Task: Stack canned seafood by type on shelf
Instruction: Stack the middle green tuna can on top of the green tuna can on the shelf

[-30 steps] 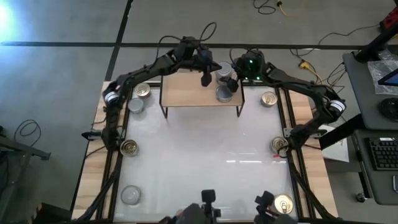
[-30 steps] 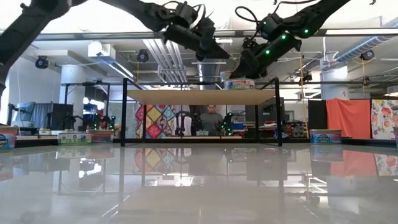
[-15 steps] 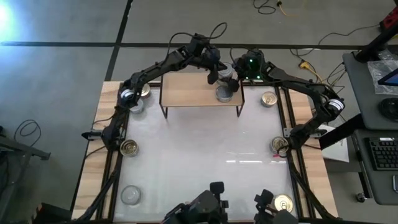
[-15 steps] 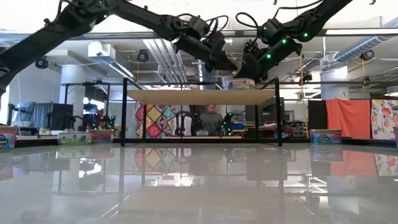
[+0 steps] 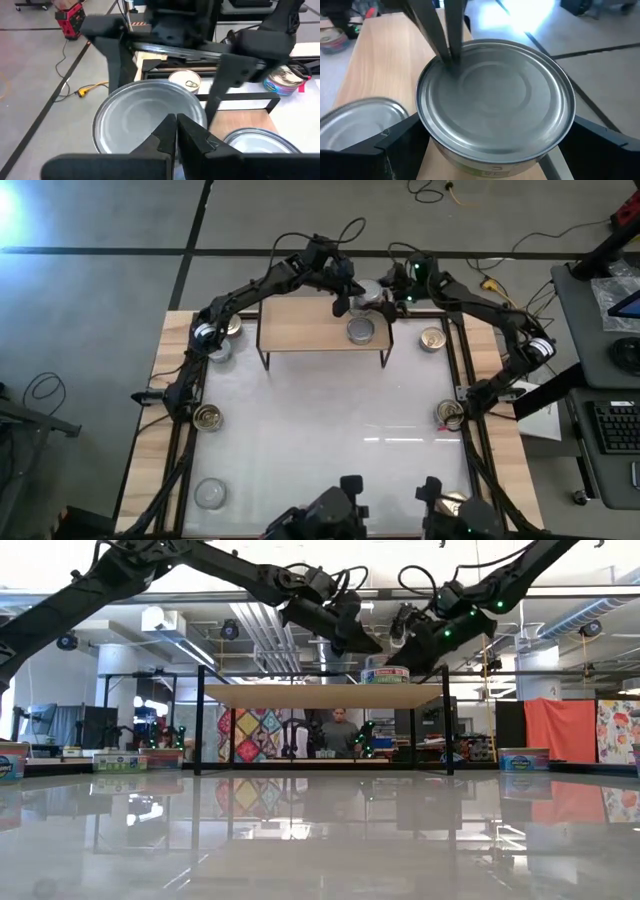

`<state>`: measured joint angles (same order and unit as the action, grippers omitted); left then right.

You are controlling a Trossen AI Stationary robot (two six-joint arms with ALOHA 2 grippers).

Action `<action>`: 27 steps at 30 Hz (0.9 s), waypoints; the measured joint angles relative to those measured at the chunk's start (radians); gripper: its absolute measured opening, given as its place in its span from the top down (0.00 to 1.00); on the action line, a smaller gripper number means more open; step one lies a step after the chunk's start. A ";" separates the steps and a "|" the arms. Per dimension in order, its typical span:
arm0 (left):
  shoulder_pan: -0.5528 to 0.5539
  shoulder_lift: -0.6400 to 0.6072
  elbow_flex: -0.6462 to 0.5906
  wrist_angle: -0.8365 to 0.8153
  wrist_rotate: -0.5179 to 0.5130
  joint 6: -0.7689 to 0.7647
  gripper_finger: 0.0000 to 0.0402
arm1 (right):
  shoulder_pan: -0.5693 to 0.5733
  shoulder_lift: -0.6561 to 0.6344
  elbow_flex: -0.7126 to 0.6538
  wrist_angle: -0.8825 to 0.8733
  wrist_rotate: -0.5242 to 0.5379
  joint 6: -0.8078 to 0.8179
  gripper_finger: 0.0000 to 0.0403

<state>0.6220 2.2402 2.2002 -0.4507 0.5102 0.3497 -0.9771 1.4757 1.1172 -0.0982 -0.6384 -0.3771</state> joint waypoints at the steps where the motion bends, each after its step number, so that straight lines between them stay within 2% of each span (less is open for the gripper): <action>1: 0.000 0.000 0.000 0.004 0.001 0.001 1.00 | -0.007 0.006 0.000 -0.001 -0.018 -0.008 0.08; 7: 0.000 0.000 -0.001 0.035 0.000 -0.004 1.00 | -0.009 0.039 0.028 -0.003 -0.079 -0.054 0.08; 27: 0.000 0.042 -0.004 0.067 -0.003 -0.029 1.00 | 0.014 0.096 0.073 -0.047 -0.060 -0.082 0.08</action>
<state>0.6216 2.2824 2.1960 -0.3840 0.5073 0.3202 -0.9629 1.5715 1.1900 -0.1455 -0.6981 -0.4588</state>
